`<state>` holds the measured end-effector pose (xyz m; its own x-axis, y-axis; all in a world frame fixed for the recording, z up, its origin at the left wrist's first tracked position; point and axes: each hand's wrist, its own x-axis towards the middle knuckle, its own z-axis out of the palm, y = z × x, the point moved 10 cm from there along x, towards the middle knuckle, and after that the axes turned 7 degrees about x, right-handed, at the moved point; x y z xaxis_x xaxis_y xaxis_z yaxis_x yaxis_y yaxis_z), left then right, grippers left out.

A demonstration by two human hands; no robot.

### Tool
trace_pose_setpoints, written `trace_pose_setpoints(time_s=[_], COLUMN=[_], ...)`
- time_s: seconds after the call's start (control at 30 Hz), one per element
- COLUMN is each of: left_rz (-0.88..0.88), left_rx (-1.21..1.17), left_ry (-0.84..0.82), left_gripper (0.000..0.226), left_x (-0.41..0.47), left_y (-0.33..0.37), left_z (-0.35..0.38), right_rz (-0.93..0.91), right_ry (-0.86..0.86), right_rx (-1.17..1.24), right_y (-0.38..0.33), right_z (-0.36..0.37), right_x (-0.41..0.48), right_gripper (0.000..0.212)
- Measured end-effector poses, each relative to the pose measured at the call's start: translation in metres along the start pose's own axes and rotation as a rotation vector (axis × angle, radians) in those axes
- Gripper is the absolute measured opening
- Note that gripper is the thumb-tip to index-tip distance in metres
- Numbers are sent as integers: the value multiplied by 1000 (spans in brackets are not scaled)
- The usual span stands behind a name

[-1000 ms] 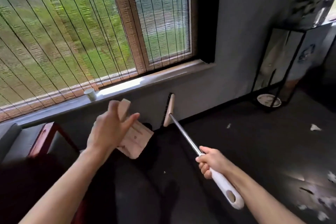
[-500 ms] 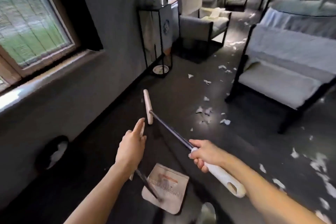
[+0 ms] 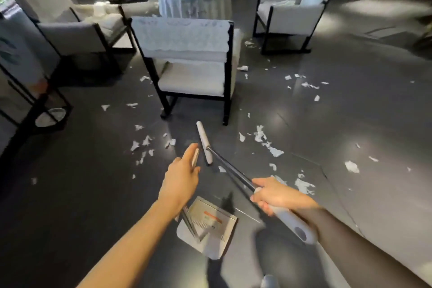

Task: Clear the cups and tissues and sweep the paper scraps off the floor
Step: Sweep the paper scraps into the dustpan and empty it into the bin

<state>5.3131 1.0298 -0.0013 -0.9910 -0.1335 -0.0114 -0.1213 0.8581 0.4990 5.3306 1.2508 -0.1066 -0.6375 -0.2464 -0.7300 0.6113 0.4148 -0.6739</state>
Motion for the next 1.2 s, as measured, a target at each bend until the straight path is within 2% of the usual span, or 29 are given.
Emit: trace_pose_setpoints(time_s=[0.13, 0.17, 0.27, 0.37, 0.47, 0.57, 0.7, 0.87, 1.2], left_rz=[42, 48, 41, 37, 64, 79, 115, 195, 257], left_rx=[12, 5, -28, -69, -97, -139, -178, -163, -123], left_ry=[-7, 6, 24, 31, 39, 24, -7, -78, -114], left_gripper=[60, 59, 58, 58, 58, 57, 55, 53, 58], left_x=[58, 72, 118, 174, 238, 308, 400, 521, 767], left_y=[90, 110, 160, 207, 257, 304, 370, 479, 691], left_z=[46, 53, 74, 95, 118, 151, 188, 230, 352], right_rz=[45, 40, 18, 0, 2, 44, 109, 109, 70], right_ry=[83, 85, 160, 189, 220, 232, 250, 326, 318], right_rx=[137, 150, 155, 109, 153, 197, 349, 355, 483], right_y=[16, 15, 16, 0, -17, -31, -59, -105, -183], right_z=[-122, -149, -234, -303, -371, -433, -518, -643, -921], right_x=[8, 8, 17, 29, 54, 86, 128, 171, 294], right_gripper=[56, 32, 45, 28, 34, 22, 16, 18, 25])
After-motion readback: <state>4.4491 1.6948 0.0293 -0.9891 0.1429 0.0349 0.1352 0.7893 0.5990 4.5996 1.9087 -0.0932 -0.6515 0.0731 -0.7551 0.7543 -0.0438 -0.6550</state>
